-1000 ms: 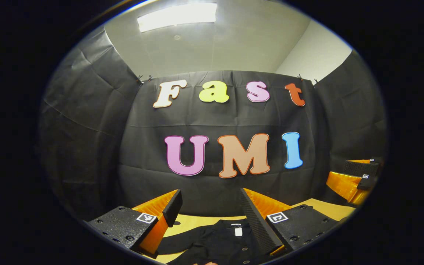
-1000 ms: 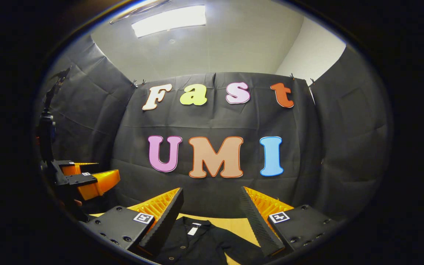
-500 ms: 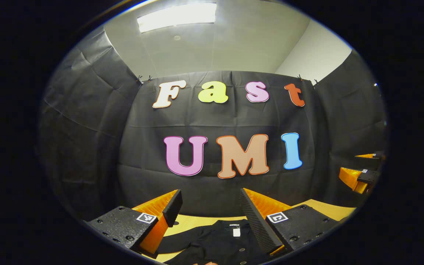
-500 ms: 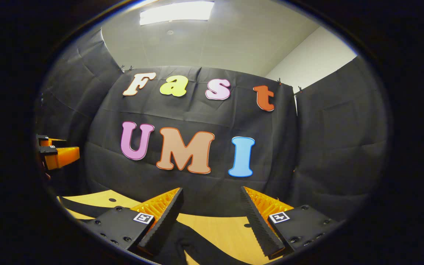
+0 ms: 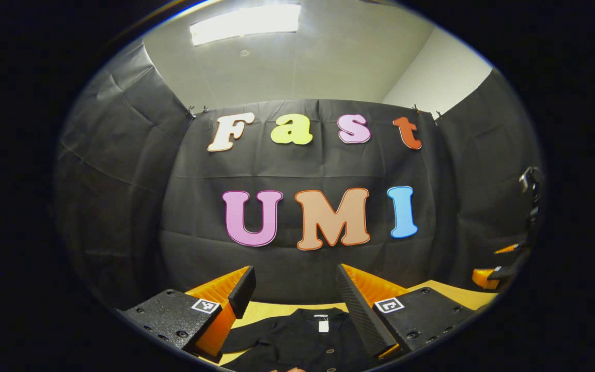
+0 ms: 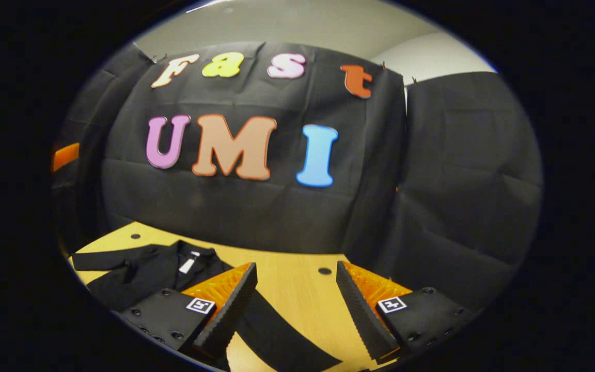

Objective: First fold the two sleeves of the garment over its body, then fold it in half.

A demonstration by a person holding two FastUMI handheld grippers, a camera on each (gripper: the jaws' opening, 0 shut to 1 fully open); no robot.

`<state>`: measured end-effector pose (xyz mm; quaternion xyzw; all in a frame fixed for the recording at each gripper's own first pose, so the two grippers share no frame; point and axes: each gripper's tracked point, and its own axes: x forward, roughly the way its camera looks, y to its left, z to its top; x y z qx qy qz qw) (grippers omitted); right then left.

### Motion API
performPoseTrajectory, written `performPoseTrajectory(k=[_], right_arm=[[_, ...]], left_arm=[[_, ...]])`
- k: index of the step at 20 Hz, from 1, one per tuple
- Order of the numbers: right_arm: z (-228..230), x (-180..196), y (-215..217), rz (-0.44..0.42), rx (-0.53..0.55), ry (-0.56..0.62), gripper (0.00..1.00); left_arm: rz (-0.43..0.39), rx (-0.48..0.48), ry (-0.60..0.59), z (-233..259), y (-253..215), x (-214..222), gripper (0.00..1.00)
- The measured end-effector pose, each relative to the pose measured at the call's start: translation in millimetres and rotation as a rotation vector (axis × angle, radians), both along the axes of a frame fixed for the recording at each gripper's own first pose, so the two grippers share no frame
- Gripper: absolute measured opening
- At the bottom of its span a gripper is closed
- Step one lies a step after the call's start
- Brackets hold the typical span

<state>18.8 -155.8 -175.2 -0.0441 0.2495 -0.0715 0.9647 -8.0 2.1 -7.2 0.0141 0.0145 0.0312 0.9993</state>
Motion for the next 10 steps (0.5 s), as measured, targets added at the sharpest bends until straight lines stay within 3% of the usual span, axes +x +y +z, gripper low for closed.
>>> performPoseTrajectory(k=[10], right_arm=[[-116.4,-35.1,-47.8,-0.055,0.013,0.309,1.00]], left_arm=[[0.016,0.017,0.023,-8.3,-18.3,-0.9,0.92]])
